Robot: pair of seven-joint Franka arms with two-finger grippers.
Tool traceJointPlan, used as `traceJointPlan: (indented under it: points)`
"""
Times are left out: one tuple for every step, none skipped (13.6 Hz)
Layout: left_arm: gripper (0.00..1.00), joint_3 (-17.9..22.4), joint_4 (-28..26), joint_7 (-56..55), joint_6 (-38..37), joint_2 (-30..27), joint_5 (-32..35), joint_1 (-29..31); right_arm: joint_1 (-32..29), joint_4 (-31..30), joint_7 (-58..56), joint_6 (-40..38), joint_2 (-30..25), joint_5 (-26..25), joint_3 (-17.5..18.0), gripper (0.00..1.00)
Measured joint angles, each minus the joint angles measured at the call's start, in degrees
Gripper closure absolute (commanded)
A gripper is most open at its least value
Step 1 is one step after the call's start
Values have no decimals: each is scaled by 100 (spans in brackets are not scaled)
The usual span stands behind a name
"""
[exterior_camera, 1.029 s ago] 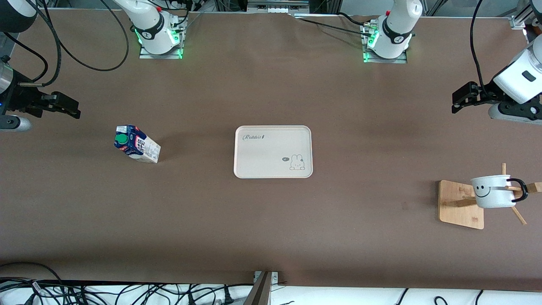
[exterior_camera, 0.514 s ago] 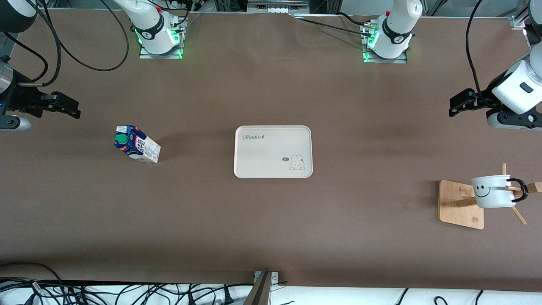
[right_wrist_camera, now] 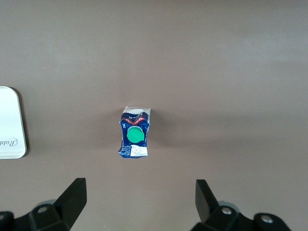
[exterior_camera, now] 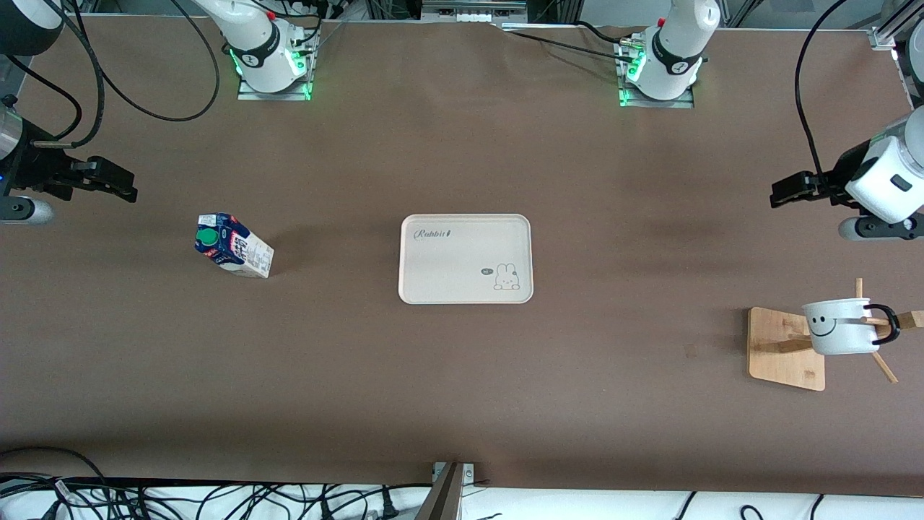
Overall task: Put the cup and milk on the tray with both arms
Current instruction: 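Reach the right gripper to the milk carton while the left gripper reaches the mug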
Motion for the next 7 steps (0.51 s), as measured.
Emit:
traceJointPlan:
  points:
    - [0,0,-75,-116,315,-4,0,56,2,-1,0,-4,62,30,3,0]
    - [0,3,-215,-248,691,-27,0,129,6,-4,0,-6,160,78,9,0]
    - [0,4,-431,-371,1112,-76,0,211,9,-5,0,-6,276,120,19,0]
    - [0,7,-737,-500,1594,-165,-2,290,16,-4,0,-6,382,135,26,0]
    - [0,6,-1111,-616,2146,-289,-55,365,23,-4,0,-7,463,138,28,0]
    - [0,8,-1539,-671,2781,-438,-191,443,30,-4,0,-11,520,139,30,0]
    - [0,8,-1964,-695,3425,-577,-295,507,40,-5,0,-19,566,139,33,0]
